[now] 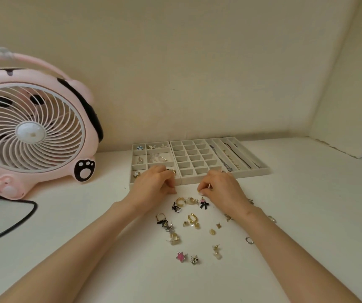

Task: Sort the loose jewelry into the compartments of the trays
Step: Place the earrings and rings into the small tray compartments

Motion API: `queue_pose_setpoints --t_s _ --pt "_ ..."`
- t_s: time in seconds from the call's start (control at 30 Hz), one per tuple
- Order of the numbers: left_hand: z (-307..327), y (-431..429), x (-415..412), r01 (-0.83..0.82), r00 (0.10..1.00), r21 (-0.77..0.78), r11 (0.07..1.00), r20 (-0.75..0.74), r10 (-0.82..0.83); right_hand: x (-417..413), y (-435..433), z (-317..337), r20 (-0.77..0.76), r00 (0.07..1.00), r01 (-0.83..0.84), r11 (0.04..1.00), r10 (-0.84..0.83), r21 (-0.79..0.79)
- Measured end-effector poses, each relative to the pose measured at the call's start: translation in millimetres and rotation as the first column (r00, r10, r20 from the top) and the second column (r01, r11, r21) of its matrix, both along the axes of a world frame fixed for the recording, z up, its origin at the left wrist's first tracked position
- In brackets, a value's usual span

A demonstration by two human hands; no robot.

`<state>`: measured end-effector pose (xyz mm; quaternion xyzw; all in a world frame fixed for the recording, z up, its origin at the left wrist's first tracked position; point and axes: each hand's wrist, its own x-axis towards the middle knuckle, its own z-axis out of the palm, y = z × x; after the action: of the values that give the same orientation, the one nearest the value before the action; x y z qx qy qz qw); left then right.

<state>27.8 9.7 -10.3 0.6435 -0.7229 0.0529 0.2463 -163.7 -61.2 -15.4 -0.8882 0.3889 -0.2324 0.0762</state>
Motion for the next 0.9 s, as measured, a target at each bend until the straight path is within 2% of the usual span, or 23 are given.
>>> queue_pose_setpoints --t_s 0.1,0.2,0.33,0.47,0.6,0.73,0.9 --pt "1 0 5 -0.031 0.991 -0.017 0.999 -0.130 0.028 -2 1 1 0.030 1.000 0.006 1.000 -0.007 0.012" --pt "1 -1 5 -0.047 0.973 -0.023 0.999 -0.229 0.040 -4 2 5 0.169 0.985 0.011 0.999 -0.018 0.047" --pt "-1 -1 3 0.008 0.938 -0.019 1.000 -0.346 -0.014 -8 4 8 0.403 0.914 -0.046 0.971 -0.053 0.233" --pt "4 -5 -5 0.040 0.906 -0.029 0.999 -0.421 -0.048 -9 4 9 0.497 0.862 -0.077 0.941 -0.103 0.329" --pt "17 -34 -11 -0.017 0.975 -0.006 1.000 -0.220 0.016 -12 3 12 0.584 0.801 -0.115 0.925 -0.130 0.363" --pt "23 -67 -15 -0.071 0.996 0.055 0.996 -0.049 0.074 -17 2 12 0.603 0.778 -0.089 0.920 -0.174 0.381" --pt "14 -84 -11 -0.098 0.995 0.169 0.981 0.021 0.096 -20 0 11 0.599 0.769 -0.050 0.911 -0.226 0.408"
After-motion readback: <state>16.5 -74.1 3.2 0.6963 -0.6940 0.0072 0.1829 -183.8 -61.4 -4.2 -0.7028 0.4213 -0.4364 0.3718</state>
